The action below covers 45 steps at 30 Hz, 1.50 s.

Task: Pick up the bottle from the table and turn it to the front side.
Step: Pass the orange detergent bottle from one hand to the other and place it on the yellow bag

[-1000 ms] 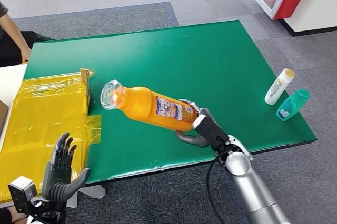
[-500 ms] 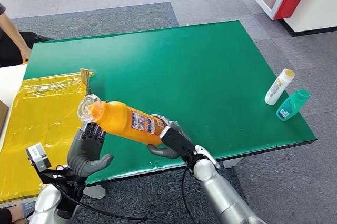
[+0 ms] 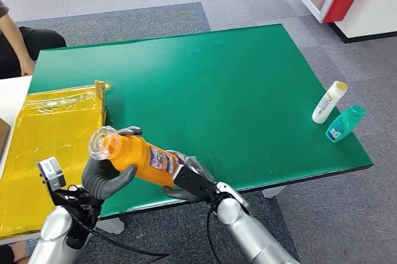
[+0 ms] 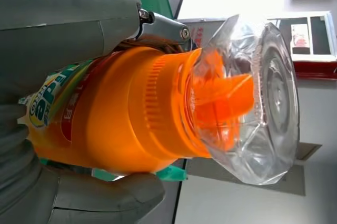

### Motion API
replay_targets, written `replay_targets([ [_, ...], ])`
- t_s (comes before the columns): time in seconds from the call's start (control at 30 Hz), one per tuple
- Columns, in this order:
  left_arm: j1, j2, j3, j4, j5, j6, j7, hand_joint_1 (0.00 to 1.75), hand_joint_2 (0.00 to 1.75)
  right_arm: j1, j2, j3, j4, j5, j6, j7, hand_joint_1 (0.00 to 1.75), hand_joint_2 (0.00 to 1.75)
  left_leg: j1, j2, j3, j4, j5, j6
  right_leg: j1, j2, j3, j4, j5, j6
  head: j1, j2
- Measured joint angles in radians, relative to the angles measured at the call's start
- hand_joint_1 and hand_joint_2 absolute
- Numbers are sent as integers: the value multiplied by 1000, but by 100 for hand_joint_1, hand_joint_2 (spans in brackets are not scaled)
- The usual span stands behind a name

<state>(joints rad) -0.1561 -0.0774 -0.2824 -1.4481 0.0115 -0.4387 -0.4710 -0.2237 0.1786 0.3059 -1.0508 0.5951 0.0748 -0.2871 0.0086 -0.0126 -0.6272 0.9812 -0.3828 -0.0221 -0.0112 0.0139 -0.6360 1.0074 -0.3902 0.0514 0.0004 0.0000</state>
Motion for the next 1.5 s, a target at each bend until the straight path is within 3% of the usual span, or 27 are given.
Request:
replay_targets([
  [0.07,0,0,-1,0,-16,22,19,175,175,7,0,1,-1,0,0,1,175,175,0,0,0,0,0,0,0,0,0,0,0,0,0,0],
  [0.13,-2,0,-4,0,-43,49,42,175,175,17,-1,1,-5,0,-1,4,155,175,0,0,0,0,0,0,0,0,0,0,0,0,0,0],
  [0.2,-3,0,-7,-2,-69,75,63,175,175,30,-4,0,-16,3,-2,9,68,175,0,0,0,0,0,0,0,0,0,0,0,0,0,0],
  [0.27,-2,-1,-10,-9,-96,102,80,175,175,44,-9,-1,-33,12,-6,17,0,175,0,0,0,0,0,0,0,0,0,0,0,0,0,0],
  [0.63,-8,10,-69,-109,-447,258,218,175,175,76,-21,-46,-130,30,-17,44,0,175,-1,1,0,0,0,-1,0,2,-2,0,1,-1,0,0],
  [0.77,-61,43,-95,-131,-684,294,329,175,175,84,-21,-90,-167,34,-16,53,0,175,-1,1,-1,0,1,-1,0,1,-2,0,1,-1,0,0],
  [1.07,-272,152,-174,-130,-911,197,496,175,175,109,-21,-179,-218,51,0,54,0,175,0,1,-1,0,2,-2,0,1,-2,0,3,-1,0,0],
  [1.27,-439,213,-268,-24,-959,41,550,175,175,116,-21,-206,-224,48,19,39,0,175,-1,1,-1,0,2,-2,0,1,-2,0,3,-1,0,0],
  [1.5,-478,268,-342,175,-936,6,550,175,175,109,-21,-210,-207,35,26,24,0,175,-1,1,-1,0,2,-2,0,2,-3,1,3,-1,0,0],
])
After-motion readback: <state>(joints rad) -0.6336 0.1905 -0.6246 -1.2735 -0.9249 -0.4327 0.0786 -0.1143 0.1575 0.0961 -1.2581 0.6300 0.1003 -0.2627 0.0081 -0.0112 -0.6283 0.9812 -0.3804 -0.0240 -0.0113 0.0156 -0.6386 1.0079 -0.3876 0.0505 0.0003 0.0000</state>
